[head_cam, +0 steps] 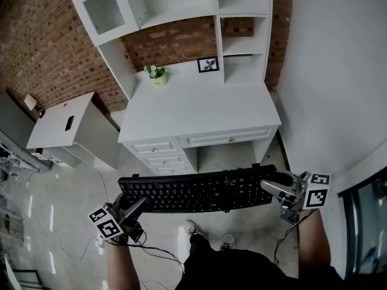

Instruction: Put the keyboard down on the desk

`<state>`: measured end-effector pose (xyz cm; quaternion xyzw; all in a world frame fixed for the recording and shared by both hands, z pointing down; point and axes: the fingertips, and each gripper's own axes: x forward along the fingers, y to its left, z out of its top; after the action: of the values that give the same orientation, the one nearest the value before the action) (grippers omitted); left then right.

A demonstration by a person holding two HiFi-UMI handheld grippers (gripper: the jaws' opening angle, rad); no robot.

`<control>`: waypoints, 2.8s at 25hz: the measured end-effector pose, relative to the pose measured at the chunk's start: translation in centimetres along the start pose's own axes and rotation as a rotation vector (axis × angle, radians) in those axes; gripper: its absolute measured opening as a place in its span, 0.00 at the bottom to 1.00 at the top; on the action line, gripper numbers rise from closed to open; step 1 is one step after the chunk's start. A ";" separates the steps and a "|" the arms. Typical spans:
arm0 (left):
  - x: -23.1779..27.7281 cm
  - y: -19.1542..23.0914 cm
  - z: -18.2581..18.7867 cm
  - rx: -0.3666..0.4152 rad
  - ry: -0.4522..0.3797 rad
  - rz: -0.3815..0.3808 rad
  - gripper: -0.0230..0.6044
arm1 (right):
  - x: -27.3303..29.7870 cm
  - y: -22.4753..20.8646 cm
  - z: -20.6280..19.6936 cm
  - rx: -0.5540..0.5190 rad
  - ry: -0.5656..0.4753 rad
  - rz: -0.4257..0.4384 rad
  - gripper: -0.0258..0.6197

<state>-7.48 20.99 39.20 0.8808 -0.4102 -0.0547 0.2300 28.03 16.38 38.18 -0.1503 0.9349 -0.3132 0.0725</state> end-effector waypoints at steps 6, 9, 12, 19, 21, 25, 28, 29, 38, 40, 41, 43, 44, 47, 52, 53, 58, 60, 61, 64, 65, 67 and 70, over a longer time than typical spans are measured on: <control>0.6 -0.1 0.0 0.005 0.004 0.007 0.52 | -0.3 -0.6 0.2 0.003 -0.008 0.004 0.26; 0.8 -0.1 0.4 0.006 0.004 0.010 0.52 | -0.2 -0.8 0.6 0.004 -0.014 0.011 0.26; 0.8 0.2 0.8 0.009 0.004 0.015 0.52 | 0.3 -1.0 0.8 0.004 -0.018 0.017 0.26; 1.0 2.2 1.7 0.014 0.004 0.019 0.52 | 2.3 -2.1 1.2 0.014 -0.011 0.015 0.26; 1.1 3.2 1.9 0.011 0.000 0.018 0.52 | 3.2 -2.5 1.5 0.010 -0.010 0.013 0.26; 1.6 5.7 2.7 0.001 0.000 0.013 0.52 | 5.3 -3.6 2.1 0.013 -0.007 0.004 0.26; 2.0 7.8 3.5 -0.005 -0.001 0.005 0.52 | 7.2 -4.4 2.6 0.014 -0.004 -0.007 0.26; 2.1 8.6 3.8 -0.008 -0.001 0.003 0.52 | 8.0 -4.7 2.8 0.013 -0.003 -0.011 0.26; 2.8 16.6 6.9 -0.026 0.003 -0.013 0.52 | 15.4 -7.6 4.4 0.017 -0.005 -0.037 0.26; 2.9 18.3 7.9 -0.030 0.005 -0.017 0.52 | 17.2 -8.1 4.9 0.015 -0.008 -0.041 0.26; 2.9 19.2 8.4 -0.030 0.004 -0.019 0.53 | 18.1 -8.3 5.2 0.013 -0.007 -0.043 0.26; 2.8 20.8 9.4 -0.030 0.003 -0.023 0.53 | 19.9 -8.6 5.7 0.012 -0.006 -0.046 0.26; 2.8 21.6 9.8 -0.029 0.002 -0.024 0.53 | 20.7 -8.8 5.8 0.011 -0.005 -0.047 0.26; 2.6 24.0 10.9 -0.027 -0.003 -0.027 0.53 | 23.2 -9.5 6.2 0.006 -0.003 -0.050 0.26; 2.0 27.7 12.6 -0.024 -0.011 -0.034 0.53 | 27.2 -10.2 6.7 -0.004 -0.001 -0.053 0.26; 1.8 28.5 13.0 -0.023 -0.012 -0.035 0.53 | 28.0 -10.4 6.8 -0.006 0.000 -0.054 0.26; 1.5 33.0 14.9 -0.023 -0.018 -0.037 0.53 | 32.7 -11.7 7.4 -0.014 -0.006 -0.055 0.26; 1.4 33.6 15.3 -0.021 -0.020 -0.041 0.53 | 33.3 -11.7 7.6 -0.020 -0.011 -0.056 0.26; 1.4 33.7 15.5 -0.019 -0.021 -0.043 0.53 | 33.5 -11.6 7.7 -0.021 -0.013 -0.057 0.26; 1.5 34.2 16.2 -0.013 -0.020 -0.049 0.53 | 34.0 -11.6 8.1 -0.022 -0.018 -0.062 0.26; 1.7 34.3 16.5 -0.010 -0.020 -0.052 0.53 | 34.1 -11.6 8.3 -0.024 -0.020 -0.064 0.26; 2.0 34.6 16.9 -0.007 -0.020 -0.059 0.53 | 34.3 -11.7 8.6 -0.032 -0.027 -0.067 0.26; 2.3 35.2 17.2 -0.006 -0.018 -0.068 0.53 | 34.7 -11.9 8.8 -0.036 -0.033 -0.074 0.26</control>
<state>-35.37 -6.54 39.97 0.8929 -0.3821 -0.0716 0.2272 0.12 -8.99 36.99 -0.1914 0.9329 -0.2961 0.0735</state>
